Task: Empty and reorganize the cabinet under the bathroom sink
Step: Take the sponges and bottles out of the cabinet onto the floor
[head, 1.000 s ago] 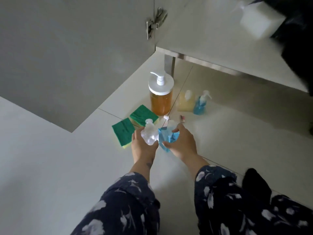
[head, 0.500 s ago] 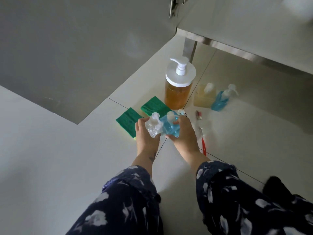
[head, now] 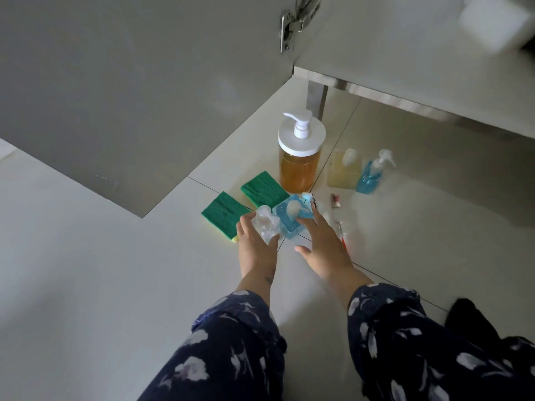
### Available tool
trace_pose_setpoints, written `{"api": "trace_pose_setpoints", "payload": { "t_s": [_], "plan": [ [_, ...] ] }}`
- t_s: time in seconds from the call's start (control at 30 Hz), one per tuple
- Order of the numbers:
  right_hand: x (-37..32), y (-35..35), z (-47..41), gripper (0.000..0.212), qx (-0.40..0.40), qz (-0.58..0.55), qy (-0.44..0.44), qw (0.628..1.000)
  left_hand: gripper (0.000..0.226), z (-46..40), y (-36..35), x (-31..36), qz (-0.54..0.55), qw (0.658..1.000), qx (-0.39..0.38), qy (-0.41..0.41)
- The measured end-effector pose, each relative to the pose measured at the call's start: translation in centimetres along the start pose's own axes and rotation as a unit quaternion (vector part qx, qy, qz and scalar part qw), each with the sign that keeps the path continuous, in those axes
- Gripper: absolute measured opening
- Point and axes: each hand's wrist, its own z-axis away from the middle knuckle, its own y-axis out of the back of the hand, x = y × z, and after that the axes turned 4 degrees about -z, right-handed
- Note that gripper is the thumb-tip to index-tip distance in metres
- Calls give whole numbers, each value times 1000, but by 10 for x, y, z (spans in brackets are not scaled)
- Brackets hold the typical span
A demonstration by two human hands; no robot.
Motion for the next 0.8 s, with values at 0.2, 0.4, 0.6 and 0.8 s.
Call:
{"api": "trace_pose_setpoints", "payload": {
  "t_s": [0.2, 0.4, 0.6, 0.8],
  "plan": [
    [1, 4, 1, 68, -42, -12, -23, 999, 55, 10, -4, -2, -14, 1000, 8, 7],
    [-4, 13, 4, 71, -62, 19, -12, 998, 65, 7, 8, 3, -72, 997, -27, 1],
    [-25, 69, 26, 56, -75, 3, -48, 996, 66, 21, 49, 43, -207, 972, -92, -62],
    [-41, 158, 62, 46, -85, 36, -87, 992, 43, 46, 78, 123, -276, 927, -200, -156]
  ]
}}
